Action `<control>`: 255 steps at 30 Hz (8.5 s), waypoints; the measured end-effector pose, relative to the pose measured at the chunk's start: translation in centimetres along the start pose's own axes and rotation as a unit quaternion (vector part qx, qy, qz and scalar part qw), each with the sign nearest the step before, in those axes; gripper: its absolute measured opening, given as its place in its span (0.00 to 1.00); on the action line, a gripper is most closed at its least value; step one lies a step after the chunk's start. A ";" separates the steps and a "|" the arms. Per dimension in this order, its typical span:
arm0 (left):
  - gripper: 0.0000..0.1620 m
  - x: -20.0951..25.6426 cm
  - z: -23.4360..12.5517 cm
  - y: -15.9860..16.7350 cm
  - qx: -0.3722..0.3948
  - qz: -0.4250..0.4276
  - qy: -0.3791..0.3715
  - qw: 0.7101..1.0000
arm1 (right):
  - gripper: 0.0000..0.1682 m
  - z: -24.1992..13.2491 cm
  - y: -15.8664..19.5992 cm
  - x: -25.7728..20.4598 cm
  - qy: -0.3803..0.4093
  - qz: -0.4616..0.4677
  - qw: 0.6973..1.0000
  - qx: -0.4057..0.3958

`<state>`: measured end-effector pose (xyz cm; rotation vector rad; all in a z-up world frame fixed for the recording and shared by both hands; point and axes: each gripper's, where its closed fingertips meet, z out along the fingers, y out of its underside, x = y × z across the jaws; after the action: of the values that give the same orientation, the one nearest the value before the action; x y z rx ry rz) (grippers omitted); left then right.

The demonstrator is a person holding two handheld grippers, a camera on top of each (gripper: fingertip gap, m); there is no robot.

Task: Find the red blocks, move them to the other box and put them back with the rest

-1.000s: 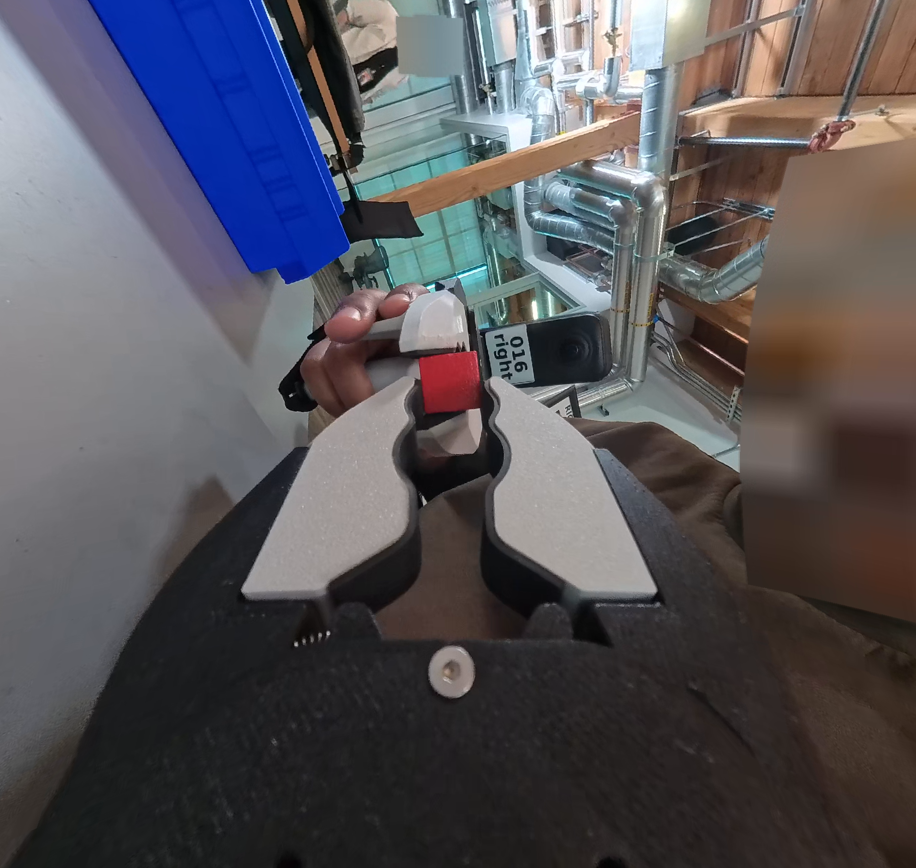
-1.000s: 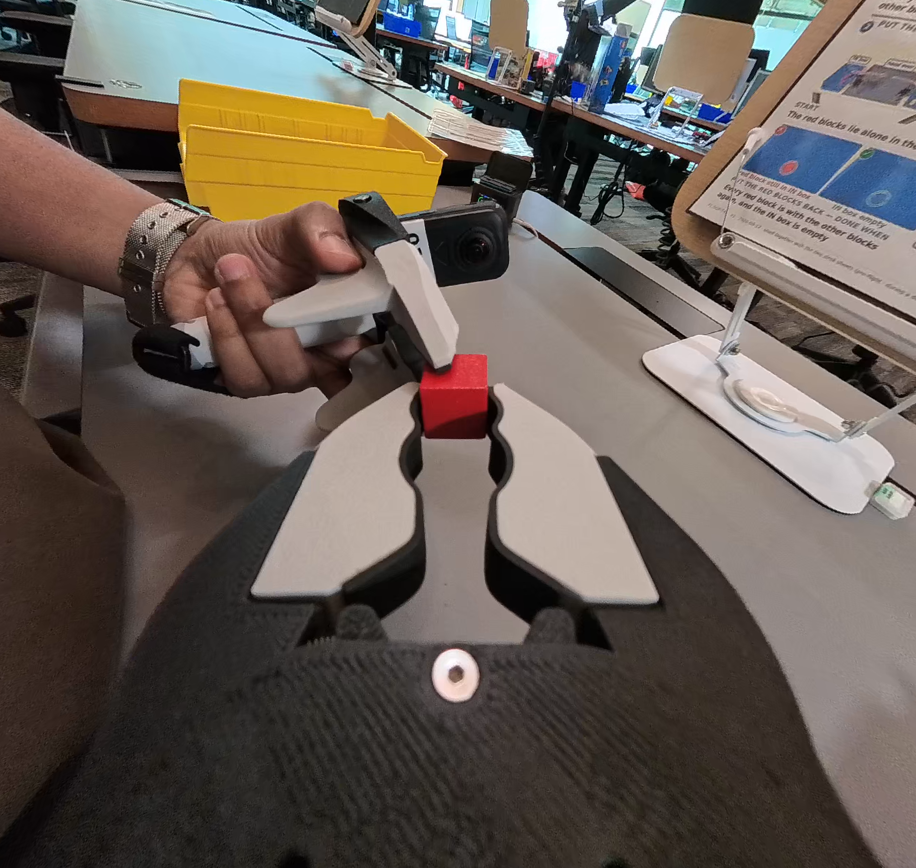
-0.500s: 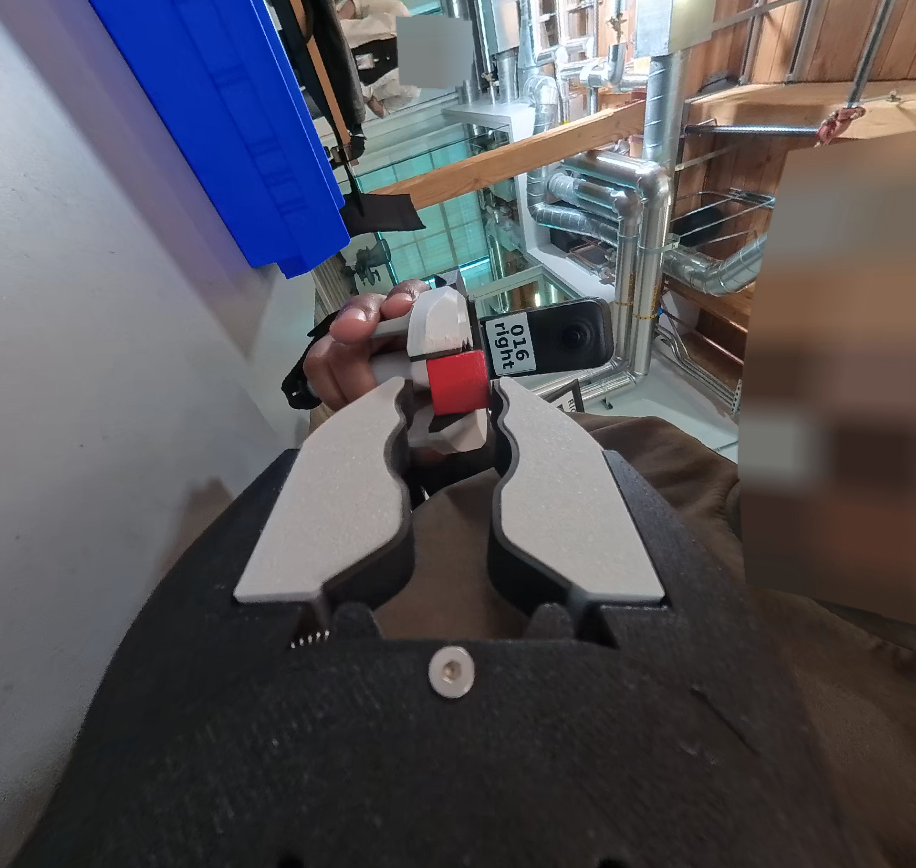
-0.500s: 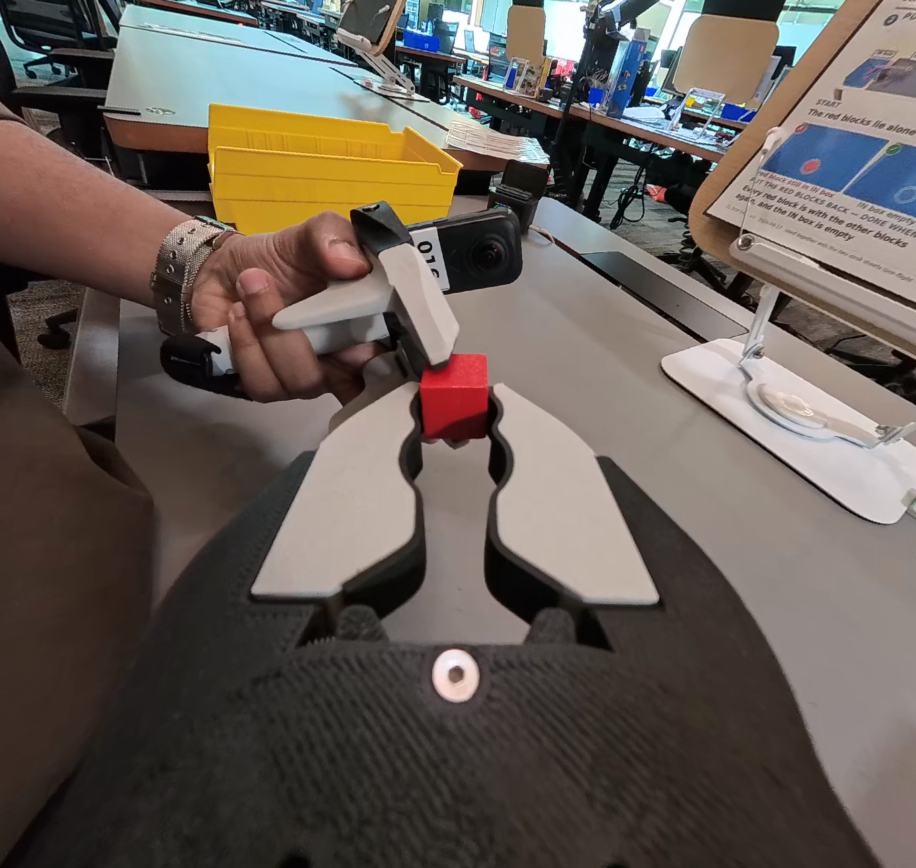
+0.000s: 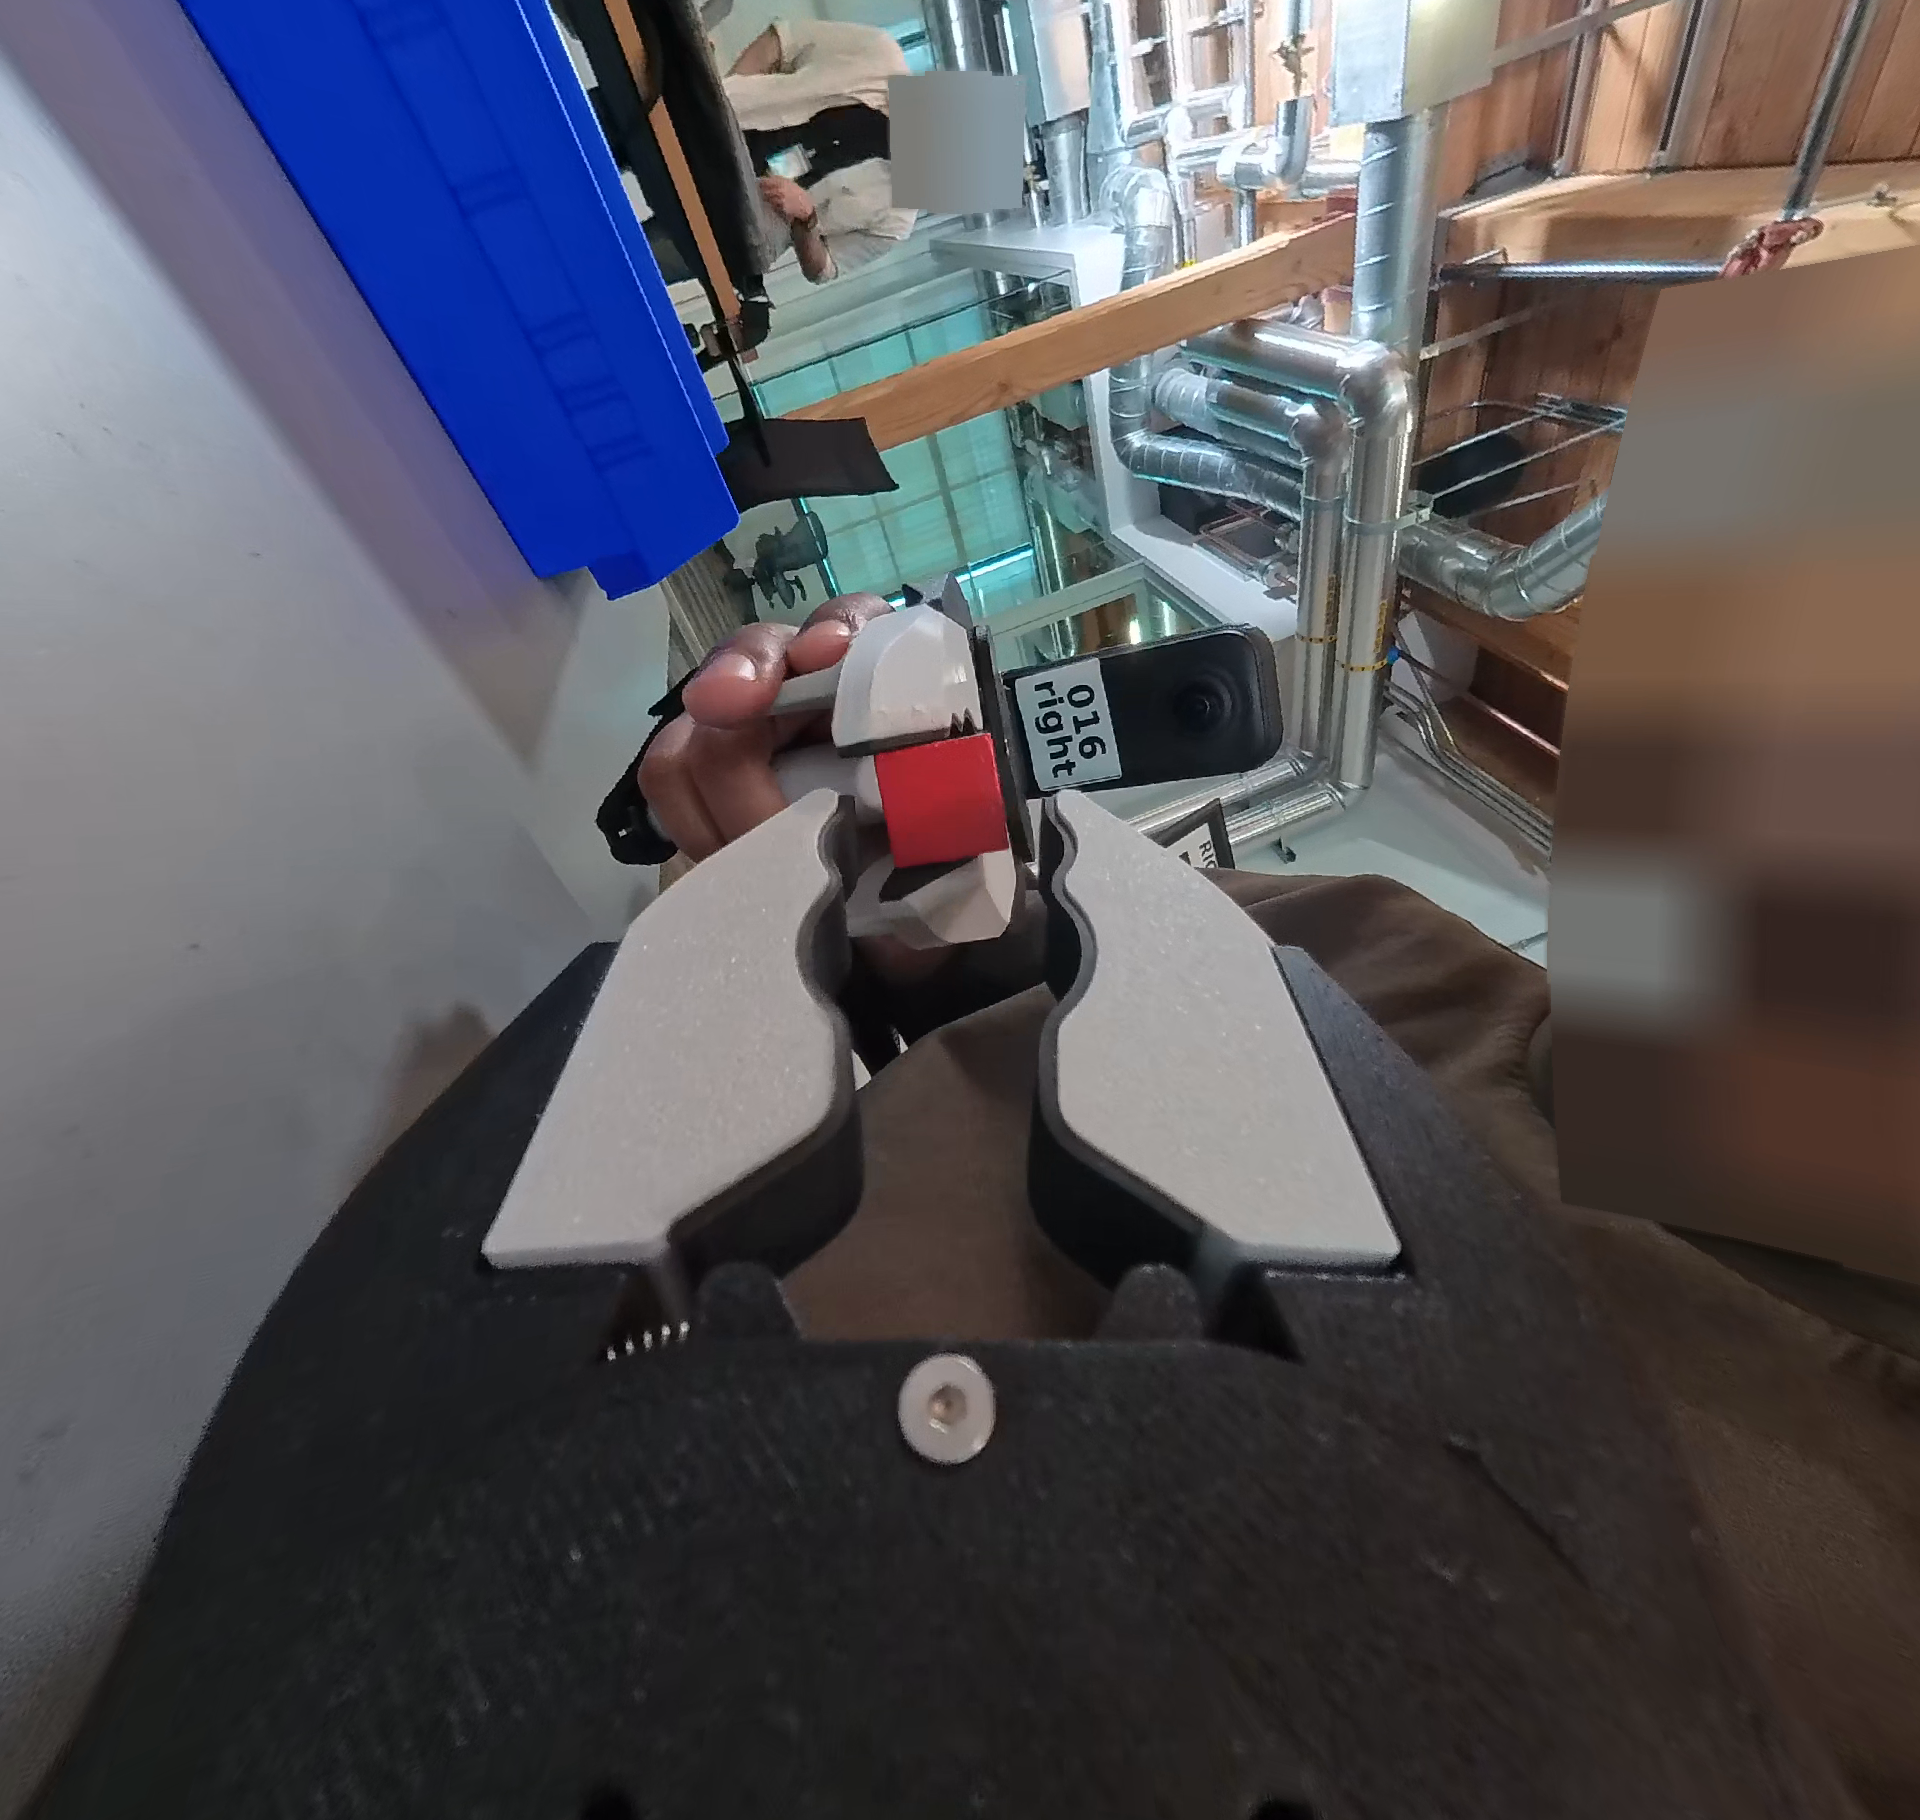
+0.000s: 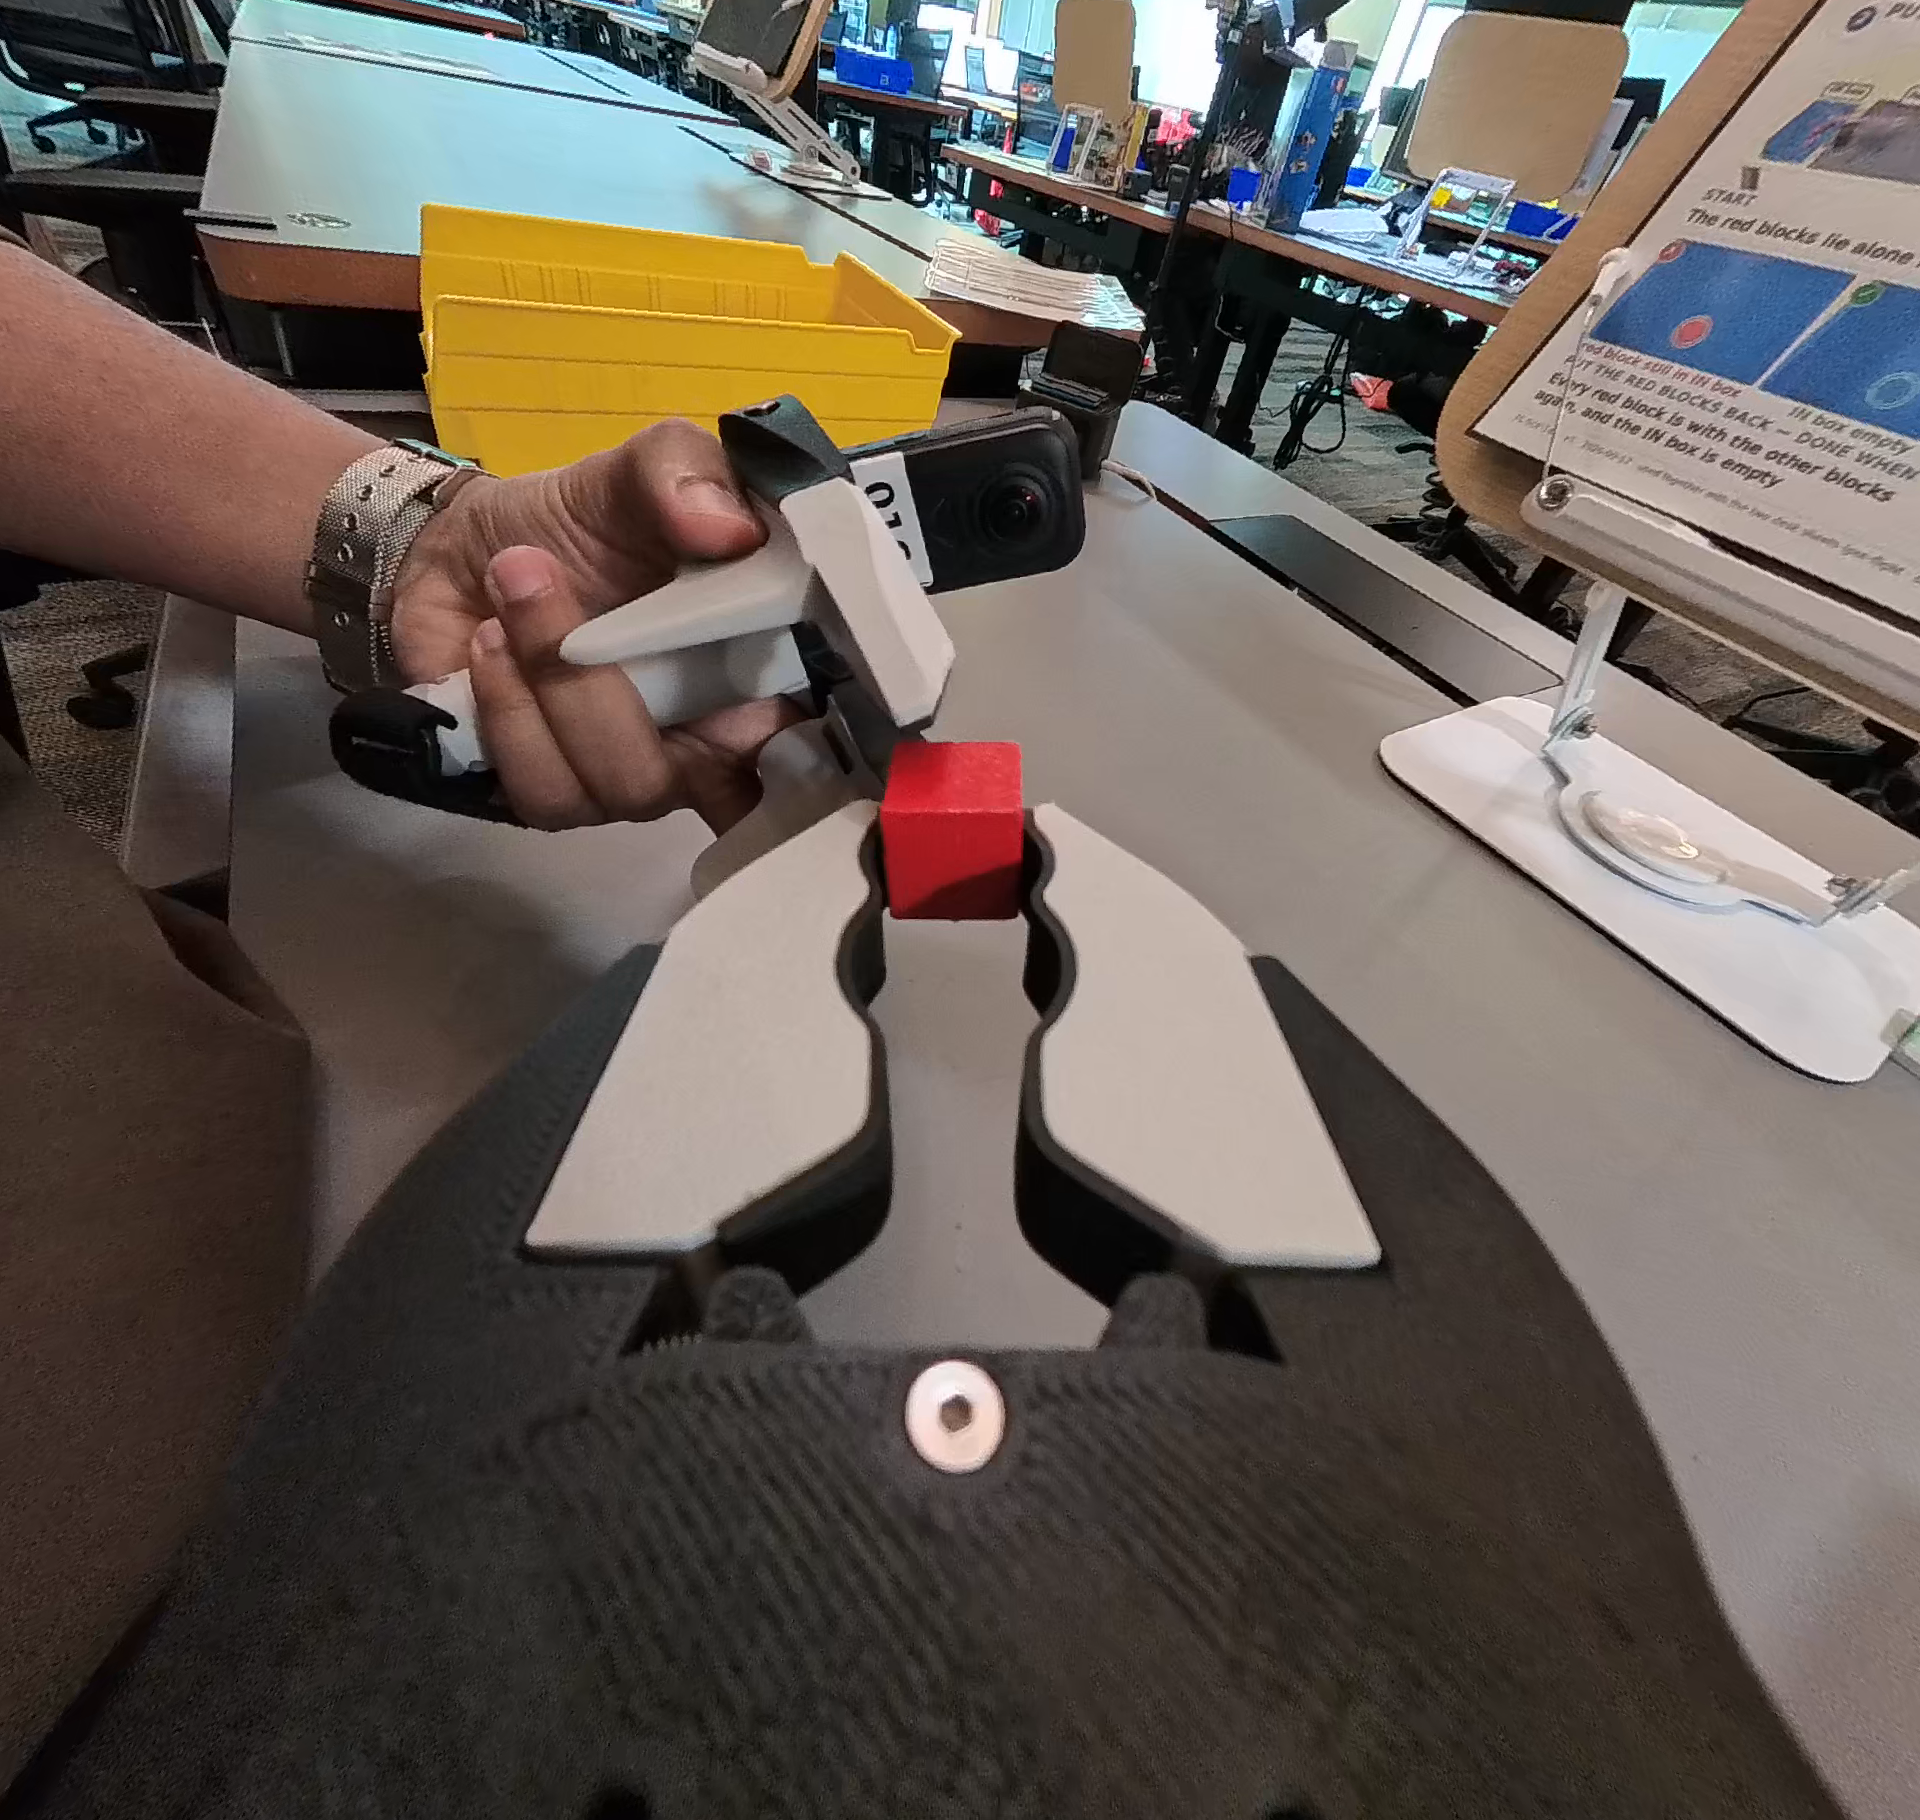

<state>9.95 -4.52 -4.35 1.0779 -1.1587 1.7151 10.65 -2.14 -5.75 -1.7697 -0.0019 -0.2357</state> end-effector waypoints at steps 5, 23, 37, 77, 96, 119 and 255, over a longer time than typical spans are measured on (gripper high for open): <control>0.21 0.0 0.0 0.0 0.000 0.003 -0.001 1.000 | 0.14 0.0 0.0 0.1 0.003 0.002 1.000 0.000; 0.22 0.1 -0.1 -0.1 -0.001 0.012 -0.005 1.000 | 0.14 -0.5 -0.1 1.4 0.018 0.023 1.000 0.006; 0.23 0.1 -0.1 -0.1 0.001 0.009 -0.003 1.000 | 0.14 -2.5 0.1 7.0 0.131 0.071 0.989 0.005; 0.22 0.0 0.0 -0.2 0.009 -0.023 0.010 1.000 | 0.14 -30.9 13.1 21.2 0.529 0.228 0.782 -0.237; 0.22 -0.1 0.0 -0.1 0.007 -0.011 -0.002 1.000 | 0.15 -29.9 11.4 21.4 0.531 0.205 0.798 -0.200; 0.24 9.5 -27.0 -16.7 0.263 0.381 -0.533 0.708 | 0.11 -4.7 4.9 6.5 0.179 0.142 0.963 -0.140; 0.24 -1.6 -1.0 -0.5 0.071 0.060 -0.117 0.989 | 0.20 -33.7 8.7 23.0 0.595 0.256 0.762 0.028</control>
<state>10.74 -3.62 -5.94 1.3491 -1.2842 1.8225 28.96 -39.54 -4.09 -1.2178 1.3560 -0.9013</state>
